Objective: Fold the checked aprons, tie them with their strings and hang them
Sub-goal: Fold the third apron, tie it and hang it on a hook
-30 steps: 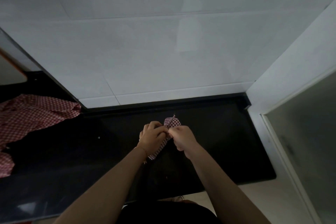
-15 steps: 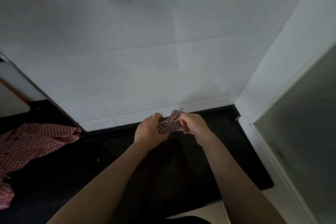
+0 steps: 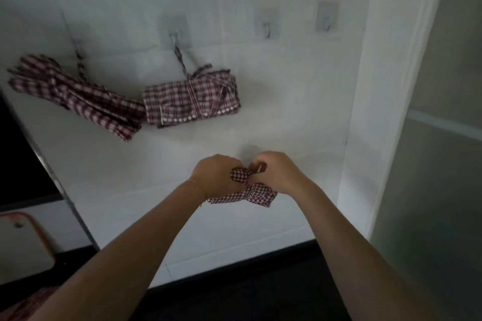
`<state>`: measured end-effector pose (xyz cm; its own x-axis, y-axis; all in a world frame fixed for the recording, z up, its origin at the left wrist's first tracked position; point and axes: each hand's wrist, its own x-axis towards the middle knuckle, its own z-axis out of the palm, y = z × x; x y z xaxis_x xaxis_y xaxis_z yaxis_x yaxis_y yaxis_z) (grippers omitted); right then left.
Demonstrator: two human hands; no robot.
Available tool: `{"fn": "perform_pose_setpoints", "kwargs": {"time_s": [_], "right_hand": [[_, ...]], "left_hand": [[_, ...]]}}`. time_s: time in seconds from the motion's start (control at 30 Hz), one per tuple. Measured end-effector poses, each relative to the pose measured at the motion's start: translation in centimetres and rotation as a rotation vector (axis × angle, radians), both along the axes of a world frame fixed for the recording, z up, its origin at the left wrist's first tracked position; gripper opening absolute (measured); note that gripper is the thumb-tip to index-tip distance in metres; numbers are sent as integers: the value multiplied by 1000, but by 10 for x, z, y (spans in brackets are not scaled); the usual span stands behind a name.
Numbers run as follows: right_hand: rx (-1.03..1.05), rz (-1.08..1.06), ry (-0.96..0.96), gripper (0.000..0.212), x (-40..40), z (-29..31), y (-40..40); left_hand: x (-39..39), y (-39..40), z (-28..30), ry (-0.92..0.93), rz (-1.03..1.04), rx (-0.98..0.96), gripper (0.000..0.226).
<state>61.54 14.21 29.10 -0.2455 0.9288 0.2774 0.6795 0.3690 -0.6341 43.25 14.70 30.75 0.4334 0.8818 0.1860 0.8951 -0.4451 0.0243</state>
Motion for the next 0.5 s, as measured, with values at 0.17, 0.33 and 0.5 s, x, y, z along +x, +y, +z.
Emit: {"fn": "perform_pose_setpoints", "kwargs": {"time_s": [0.17, 0.33, 0.5], "right_hand": [[122, -8, 25, 8, 16, 37, 1], [192, -53, 57, 14, 44, 72, 2], [361, -283, 214, 15, 57, 100, 6]], "left_hand": [[12, -4, 36, -25, -13, 62, 34], [37, -6, 73, -75, -58, 112, 38], [52, -7, 103, -312, -187, 192, 60]]}}
